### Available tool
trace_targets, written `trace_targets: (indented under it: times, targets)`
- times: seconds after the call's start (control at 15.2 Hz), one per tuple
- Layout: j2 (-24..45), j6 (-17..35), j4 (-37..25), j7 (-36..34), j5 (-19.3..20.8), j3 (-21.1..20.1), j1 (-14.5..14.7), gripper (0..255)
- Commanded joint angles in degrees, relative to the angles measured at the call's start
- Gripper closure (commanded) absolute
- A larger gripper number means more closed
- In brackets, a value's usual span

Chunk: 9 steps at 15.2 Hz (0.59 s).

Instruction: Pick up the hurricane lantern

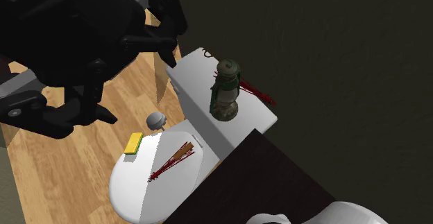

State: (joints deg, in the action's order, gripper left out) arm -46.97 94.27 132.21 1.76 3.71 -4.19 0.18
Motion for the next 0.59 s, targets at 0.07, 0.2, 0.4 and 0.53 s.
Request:
trace_targets:
  times: [0.07,0.2,0.4,0.53]
  targets:
    - [-0.6,1.43,1.76,1.54,0.61,1.19,-0.05,0]
    - [-1.54,4.35,5.04,4.6,1.92,3.64,-0.24,0]
    - [-2.19,8.89,9.34,9.21,4.03,7.5,-0.69,0]
    - [-2.09,12.06,11.77,12.31,5.5,10.2,-1.1,0]
